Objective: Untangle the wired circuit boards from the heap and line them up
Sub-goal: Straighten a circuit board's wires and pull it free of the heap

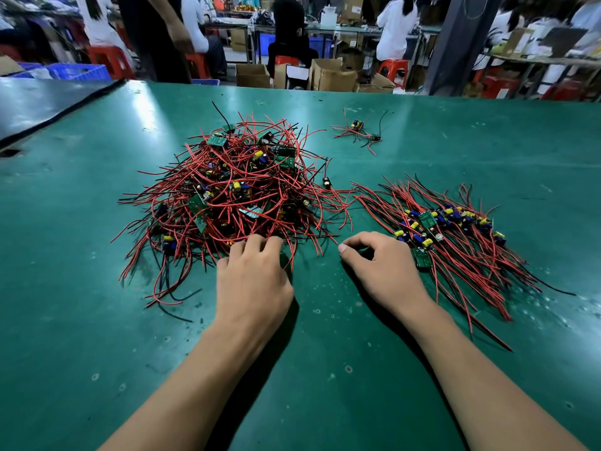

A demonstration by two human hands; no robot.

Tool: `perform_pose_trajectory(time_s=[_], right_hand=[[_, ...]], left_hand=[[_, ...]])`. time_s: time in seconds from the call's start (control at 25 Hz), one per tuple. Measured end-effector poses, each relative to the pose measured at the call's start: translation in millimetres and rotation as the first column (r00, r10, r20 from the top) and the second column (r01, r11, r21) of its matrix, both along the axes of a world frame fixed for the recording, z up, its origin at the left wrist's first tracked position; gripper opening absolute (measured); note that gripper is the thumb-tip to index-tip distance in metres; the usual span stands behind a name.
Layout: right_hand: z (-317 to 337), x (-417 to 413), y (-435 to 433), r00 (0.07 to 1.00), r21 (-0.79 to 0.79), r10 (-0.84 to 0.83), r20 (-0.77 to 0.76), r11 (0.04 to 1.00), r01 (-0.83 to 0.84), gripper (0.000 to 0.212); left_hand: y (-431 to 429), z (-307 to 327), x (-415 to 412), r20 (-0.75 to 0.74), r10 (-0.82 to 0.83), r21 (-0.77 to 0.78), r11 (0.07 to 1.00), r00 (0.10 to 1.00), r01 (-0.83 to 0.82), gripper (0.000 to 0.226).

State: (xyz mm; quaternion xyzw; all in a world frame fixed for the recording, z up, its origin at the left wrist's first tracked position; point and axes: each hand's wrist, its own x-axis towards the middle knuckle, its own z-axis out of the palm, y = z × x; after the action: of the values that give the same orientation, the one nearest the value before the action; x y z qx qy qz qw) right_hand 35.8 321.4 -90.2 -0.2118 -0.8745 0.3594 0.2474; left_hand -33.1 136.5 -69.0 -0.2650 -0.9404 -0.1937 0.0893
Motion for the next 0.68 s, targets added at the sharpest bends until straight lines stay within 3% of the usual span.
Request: perform_pose_trajectory(time_s=[0.16,0.36,0.44,0.48,0.56,0.6,0.68], right_hand=[[1.6,-0.3,-0.2,1.0,0.0,-0.011,0.016,1.0,0.011,0.007],[5.3,0.9,-2.1,0.999,-0.036,0.009,0.049,0.999,-0.007,0.008],[11.1,1.0,-1.9,0.99,-0.172,0.136,0.044,0.977,-0.127,0.007],[14.9,2.0,-1.7,0.969,-0.312,0.246,0.006,0.921,-0.232,0.011],[20.6,6.3,-1.0,0.897,-0.575,0.424,-0.129,0.705,-0.415,0.02],[22.5,8.2,-0.5,0.871,-0.647,0.459,-0.174,0.614,-0.452,0.023],[23.4,9.1,1.6,0.859,-0.717,0.471,-0.201,0.526,-0.457,0.029]], left_hand=[[1.6,3.8,8.3,-0.029,-0.173,0.136,0.975,0.984,0.176,0.035],[9.5,-2.3,20.3,-0.177,-0.419,0.315,0.833,0.891,0.454,0.034],[13.9,-4.1,22.2,-0.249,-0.45,0.403,0.757,0.858,0.514,0.034],[15.6,-4.7,22.6,-0.267,-0.451,0.447,0.725,0.851,0.524,0.034],[17.1,-6.4,21.9,-0.288,-0.433,0.523,0.676,0.854,0.519,0.034],[16.9,-7.3,21.0,-0.294,-0.417,0.557,0.657,0.86,0.508,0.033],[16.8,-7.7,18.4,-0.261,-0.388,0.631,0.624,0.884,0.461,0.032]])
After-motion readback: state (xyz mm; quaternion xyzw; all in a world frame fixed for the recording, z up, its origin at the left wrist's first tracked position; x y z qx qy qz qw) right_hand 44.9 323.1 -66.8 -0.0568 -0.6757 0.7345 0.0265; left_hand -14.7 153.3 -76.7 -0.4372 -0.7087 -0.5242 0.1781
